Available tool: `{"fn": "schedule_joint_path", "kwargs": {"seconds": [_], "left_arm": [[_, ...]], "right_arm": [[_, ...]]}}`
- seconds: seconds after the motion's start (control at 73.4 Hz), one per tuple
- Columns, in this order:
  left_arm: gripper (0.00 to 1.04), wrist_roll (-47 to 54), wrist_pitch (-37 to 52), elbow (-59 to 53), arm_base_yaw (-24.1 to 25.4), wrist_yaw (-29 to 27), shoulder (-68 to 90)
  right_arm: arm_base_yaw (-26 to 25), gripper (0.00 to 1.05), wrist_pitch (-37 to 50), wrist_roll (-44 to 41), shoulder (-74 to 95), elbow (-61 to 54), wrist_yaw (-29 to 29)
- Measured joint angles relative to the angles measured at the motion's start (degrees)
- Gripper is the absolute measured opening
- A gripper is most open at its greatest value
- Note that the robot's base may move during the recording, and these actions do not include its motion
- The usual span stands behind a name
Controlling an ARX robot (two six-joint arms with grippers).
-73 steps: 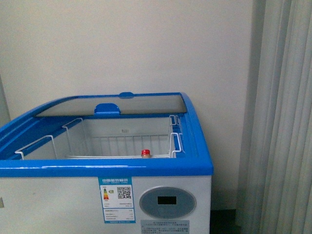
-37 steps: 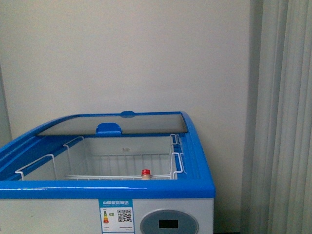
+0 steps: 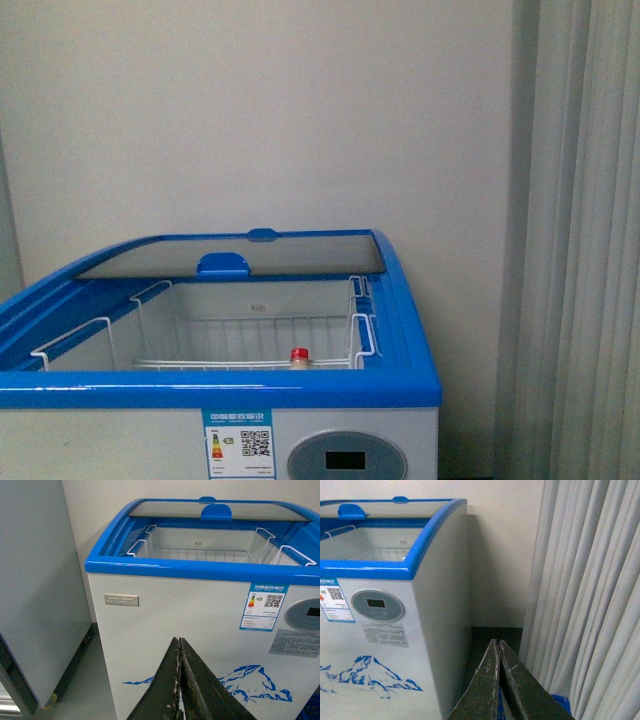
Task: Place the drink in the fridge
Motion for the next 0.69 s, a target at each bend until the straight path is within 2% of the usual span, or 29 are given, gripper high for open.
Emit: {"fn": "schedule_joint_path", "kwargs": {"seconds": [0.259,0.34,0.545,0.694], "left_arm": [[0.03,0.0,0.0,0.0,0.0,0.0,0.0],[0.19,0.0,0.0,0.0,0.0,0.0,0.0],[0.72,0.0,0.0,0.0,0.0,0.0,0.0],[0.98,0.0,0.0,0.0,0.0,0.0,0.0]], "right_arm": [[0.0,0.05,0.2,-0.1,-0.3,0.0,0.0],[0.0,0.2,0.2,-0.2,-0.3,0.0,0.0],[0.0,0.72,0.2,-0.2,-0.3,0.0,0.0],[0.0,0.97,0.2,-0.2,-0.3,0.0,0.0]]}}
